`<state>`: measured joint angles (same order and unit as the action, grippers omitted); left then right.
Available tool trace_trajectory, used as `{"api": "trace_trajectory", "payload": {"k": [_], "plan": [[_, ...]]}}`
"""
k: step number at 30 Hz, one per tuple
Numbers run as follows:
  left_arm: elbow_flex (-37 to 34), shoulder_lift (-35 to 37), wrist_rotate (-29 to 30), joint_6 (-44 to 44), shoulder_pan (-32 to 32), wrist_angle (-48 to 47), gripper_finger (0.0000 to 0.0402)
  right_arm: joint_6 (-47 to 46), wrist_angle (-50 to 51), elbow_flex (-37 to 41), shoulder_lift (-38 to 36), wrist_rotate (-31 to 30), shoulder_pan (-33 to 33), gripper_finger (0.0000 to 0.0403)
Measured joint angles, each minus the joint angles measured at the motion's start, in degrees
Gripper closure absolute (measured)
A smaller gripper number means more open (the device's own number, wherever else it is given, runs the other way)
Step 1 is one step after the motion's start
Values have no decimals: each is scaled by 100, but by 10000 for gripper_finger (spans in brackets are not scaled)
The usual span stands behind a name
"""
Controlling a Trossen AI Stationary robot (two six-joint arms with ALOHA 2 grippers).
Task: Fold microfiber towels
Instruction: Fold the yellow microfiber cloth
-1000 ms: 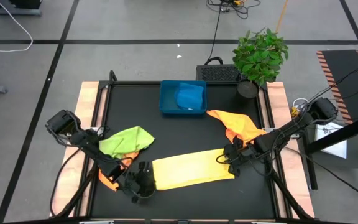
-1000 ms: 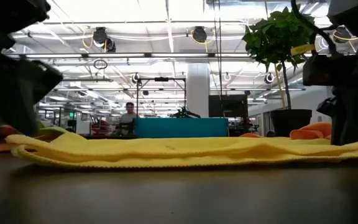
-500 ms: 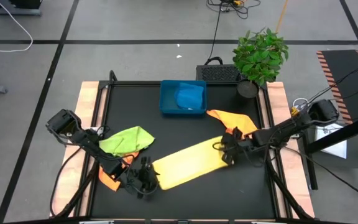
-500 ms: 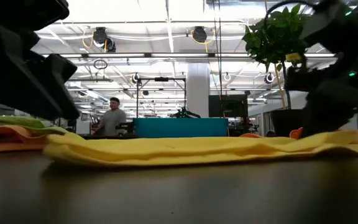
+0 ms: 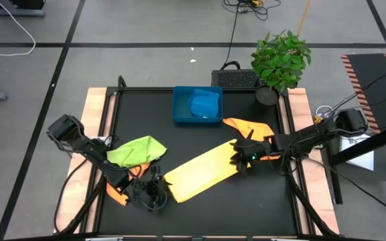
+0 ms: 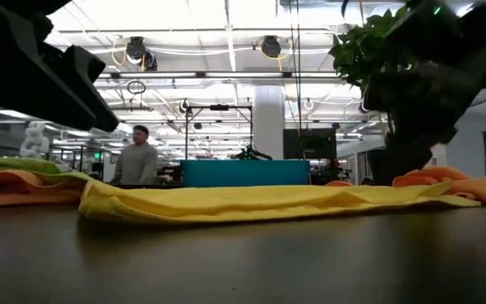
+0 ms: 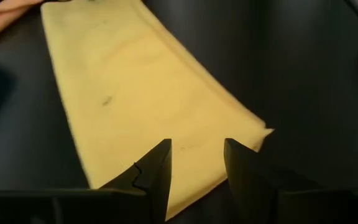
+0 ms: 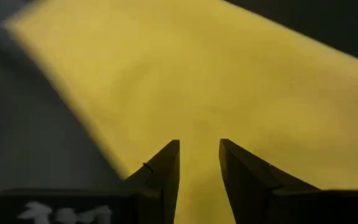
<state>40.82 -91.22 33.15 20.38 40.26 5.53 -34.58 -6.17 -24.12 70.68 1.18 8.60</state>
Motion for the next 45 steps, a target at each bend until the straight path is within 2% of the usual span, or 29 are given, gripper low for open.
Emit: {"api": "trace_trajectory", "payload": {"k": [3,6,12,16,24,29,33,39,41,45], "plan": [[-1,9,41,-2,-81,-112,252,51,-609,-8,-7,37,507,296],[-46,9,56,80,-247,-95,252,91,-767,-15,6,-157,939,296],[-304,9,-9,398,-624,-106,252,-266,37,-15,8,-396,1362,296],[-631,9,-18,783,-888,-116,252,-527,668,-15,8,-695,1412,296],[-914,7,-931,1614,-1049,-27,252,-443,1118,-15,6,-1357,1019,296],[-914,5,-1574,1615,-860,389,252,46,1139,-15,6,-1754,518,296],[-914,5,-1686,1573,-649,731,252,622,1060,-15,6,-2084,96,296],[-911,5,-1995,652,-319,1953,252,1312,883,-15,5,-2032,-513,296],[-902,5,-2009,230,-196,2345,252,1515,819,-15,-54,-1771,-566,296],[-802,88,-1732,-226,2,2248,252,1505,825,-24,-341,-1137,-421,296]]}}
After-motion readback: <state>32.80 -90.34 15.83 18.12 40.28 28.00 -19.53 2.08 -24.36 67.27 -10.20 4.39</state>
